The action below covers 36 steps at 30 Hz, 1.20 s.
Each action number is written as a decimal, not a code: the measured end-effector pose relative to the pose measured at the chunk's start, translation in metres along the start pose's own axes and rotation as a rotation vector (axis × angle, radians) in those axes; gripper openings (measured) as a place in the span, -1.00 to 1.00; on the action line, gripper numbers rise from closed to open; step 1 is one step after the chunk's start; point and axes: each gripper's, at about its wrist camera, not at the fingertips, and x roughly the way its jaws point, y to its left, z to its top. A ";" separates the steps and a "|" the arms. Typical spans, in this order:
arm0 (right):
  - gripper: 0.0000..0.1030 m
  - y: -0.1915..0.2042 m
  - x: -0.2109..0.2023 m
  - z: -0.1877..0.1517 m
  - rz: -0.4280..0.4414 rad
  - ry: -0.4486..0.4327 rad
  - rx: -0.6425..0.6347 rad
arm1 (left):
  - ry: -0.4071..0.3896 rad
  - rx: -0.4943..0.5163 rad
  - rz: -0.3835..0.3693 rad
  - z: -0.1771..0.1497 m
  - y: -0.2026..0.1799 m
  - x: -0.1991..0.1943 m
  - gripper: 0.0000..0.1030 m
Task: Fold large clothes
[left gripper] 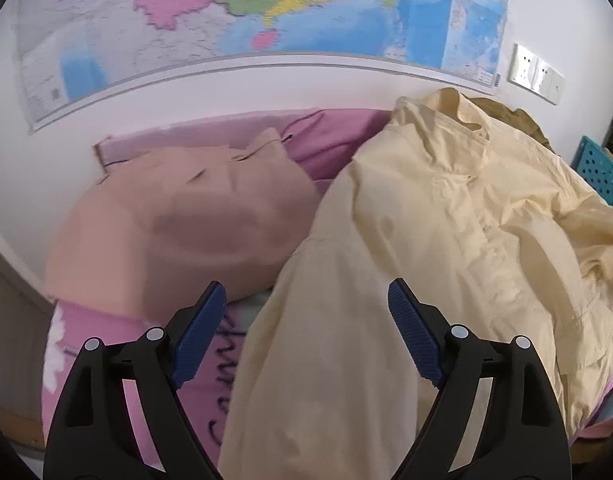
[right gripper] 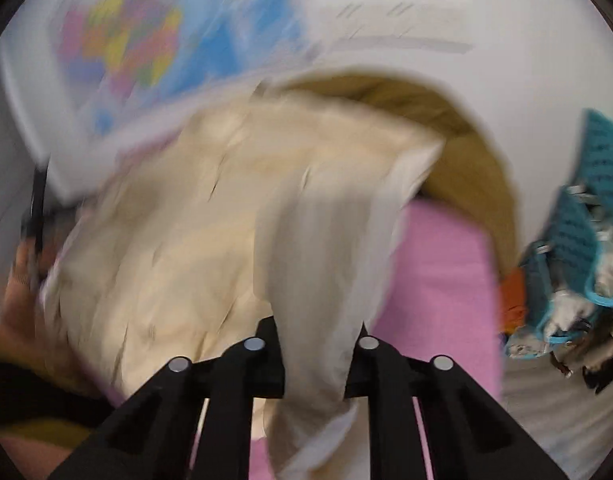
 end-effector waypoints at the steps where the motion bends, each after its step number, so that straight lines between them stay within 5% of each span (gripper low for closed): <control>1: -0.81 -0.015 -0.017 0.009 -0.040 -0.059 0.051 | -0.005 0.001 -0.002 -0.002 0.002 -0.003 0.60; 4: -0.80 -0.053 -0.030 0.022 -0.047 -0.089 0.152 | -0.003 0.006 0.005 -0.011 0.006 -0.011 0.65; 6: -0.72 -0.072 -0.005 0.017 -0.081 0.008 0.180 | 0.014 0.014 0.008 -0.016 0.008 -0.011 0.67; 10: -0.19 -0.100 0.044 -0.012 -0.113 0.185 0.273 | 0.048 0.037 -0.013 -0.031 0.011 -0.014 0.77; 12: 0.34 -0.107 0.047 -0.021 -0.163 0.181 0.310 | 0.056 0.050 -0.078 -0.038 0.014 -0.018 0.87; 18: 0.63 -0.079 0.010 -0.016 -0.152 0.030 0.274 | 0.149 0.077 -0.114 -0.065 0.015 -0.009 0.87; 19: 0.63 -0.077 0.009 -0.015 -0.154 0.025 0.262 | 0.162 0.078 -0.109 -0.068 0.013 -0.004 0.77; 21: 0.63 -0.070 0.010 -0.013 -0.163 0.027 0.238 | 0.202 0.070 -0.111 -0.073 0.013 0.006 -0.20; 23: 0.63 -0.069 0.013 -0.013 -0.135 0.026 0.237 | 0.186 0.033 -0.096 -0.071 0.020 0.003 -0.63; 26: 0.63 -0.066 0.014 -0.012 -0.143 0.020 0.218 | 0.111 -0.011 -0.022 -0.048 0.037 -0.020 -0.73; 29: 0.63 -0.071 0.013 -0.012 -0.115 0.004 0.247 | 0.071 -0.098 0.036 -0.014 0.064 -0.032 -0.64; 30: 0.63 -0.073 0.013 -0.012 -0.116 0.000 0.257 | 0.070 -0.122 0.061 -0.006 0.073 -0.030 -0.37; 31: 0.63 -0.074 0.013 -0.013 -0.114 -0.002 0.258 | 0.093 -0.118 0.152 0.003 0.081 -0.018 -0.11; 32: 0.63 -0.074 0.014 -0.013 -0.114 -0.002 0.258 | 0.113 -0.095 0.230 0.005 0.082 -0.009 0.35; 33: 0.63 -0.074 0.015 -0.015 -0.115 0.000 0.260 | 0.141 -0.074 0.337 0.005 0.082 0.005 0.53; 36: 0.63 -0.075 0.015 -0.021 -0.111 0.004 0.268 | 0.158 -0.076 0.420 -0.001 0.073 0.018 0.47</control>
